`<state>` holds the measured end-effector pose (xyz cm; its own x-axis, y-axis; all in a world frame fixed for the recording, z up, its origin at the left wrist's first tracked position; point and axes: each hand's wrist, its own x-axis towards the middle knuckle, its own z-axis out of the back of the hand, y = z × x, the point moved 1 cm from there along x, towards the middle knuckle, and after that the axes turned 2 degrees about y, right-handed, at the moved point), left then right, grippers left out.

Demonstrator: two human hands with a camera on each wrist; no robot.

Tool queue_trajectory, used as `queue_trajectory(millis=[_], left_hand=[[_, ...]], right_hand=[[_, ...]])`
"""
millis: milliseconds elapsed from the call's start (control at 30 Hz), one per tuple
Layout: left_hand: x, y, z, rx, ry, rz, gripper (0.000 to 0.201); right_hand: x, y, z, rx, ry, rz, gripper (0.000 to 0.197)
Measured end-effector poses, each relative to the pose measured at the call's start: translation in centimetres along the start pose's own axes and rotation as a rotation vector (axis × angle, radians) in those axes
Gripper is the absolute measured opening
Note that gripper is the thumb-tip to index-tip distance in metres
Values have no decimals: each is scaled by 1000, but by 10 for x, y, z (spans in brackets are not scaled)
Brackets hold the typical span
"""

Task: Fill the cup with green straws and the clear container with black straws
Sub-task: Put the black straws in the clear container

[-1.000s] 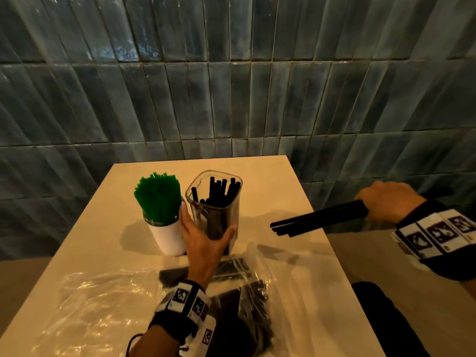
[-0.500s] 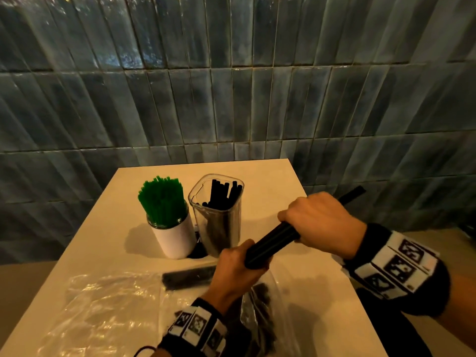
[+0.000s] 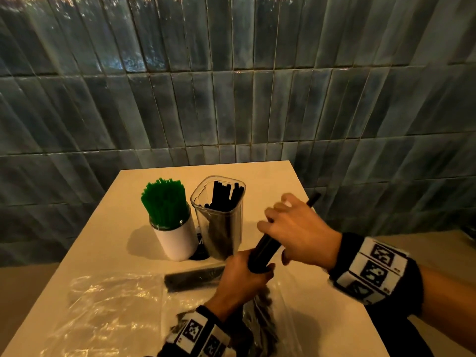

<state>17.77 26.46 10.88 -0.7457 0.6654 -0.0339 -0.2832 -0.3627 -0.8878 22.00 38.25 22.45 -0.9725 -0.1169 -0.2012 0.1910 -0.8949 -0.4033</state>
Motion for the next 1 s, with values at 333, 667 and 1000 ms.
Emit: queue_trajectory(millis=[333, 667, 1000], left_hand=[[5, -12, 3, -157, -91, -147, 13], [10, -17, 9, -361, -168, -197, 23], [13, -1, 27, -146, -409, -250, 92]], right_hand=[[-4, 8, -4, 1176, -488, -86, 61], [19, 35, -15, 1898, -644, -205, 42], [30, -8, 15, 1921, -1193, -265, 21]])
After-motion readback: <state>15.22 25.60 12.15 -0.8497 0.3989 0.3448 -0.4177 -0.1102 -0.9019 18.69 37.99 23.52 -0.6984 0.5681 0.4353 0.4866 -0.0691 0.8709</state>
